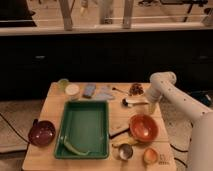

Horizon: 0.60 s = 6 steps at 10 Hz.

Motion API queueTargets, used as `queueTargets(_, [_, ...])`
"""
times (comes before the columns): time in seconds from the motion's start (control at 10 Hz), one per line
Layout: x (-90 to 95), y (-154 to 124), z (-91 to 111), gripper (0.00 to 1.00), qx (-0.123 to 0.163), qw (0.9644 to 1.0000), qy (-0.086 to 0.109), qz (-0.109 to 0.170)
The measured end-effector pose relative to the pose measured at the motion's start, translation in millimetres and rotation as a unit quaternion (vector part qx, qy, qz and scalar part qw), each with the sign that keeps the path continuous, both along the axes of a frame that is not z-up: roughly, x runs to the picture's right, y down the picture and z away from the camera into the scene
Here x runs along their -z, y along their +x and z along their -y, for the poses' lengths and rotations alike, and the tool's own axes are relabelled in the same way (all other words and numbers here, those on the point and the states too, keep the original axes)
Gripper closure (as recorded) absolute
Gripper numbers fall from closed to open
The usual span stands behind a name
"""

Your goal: Wipe tray with brush

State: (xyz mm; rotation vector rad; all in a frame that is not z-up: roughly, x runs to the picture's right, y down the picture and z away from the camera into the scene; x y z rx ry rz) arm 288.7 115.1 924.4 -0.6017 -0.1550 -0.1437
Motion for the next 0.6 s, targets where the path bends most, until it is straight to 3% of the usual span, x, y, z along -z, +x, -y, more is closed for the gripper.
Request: queueTargets(0.6, [-1.8, -8.5, 1.2, 0.20, 0.006, 1.0000, -0.005, 0.002])
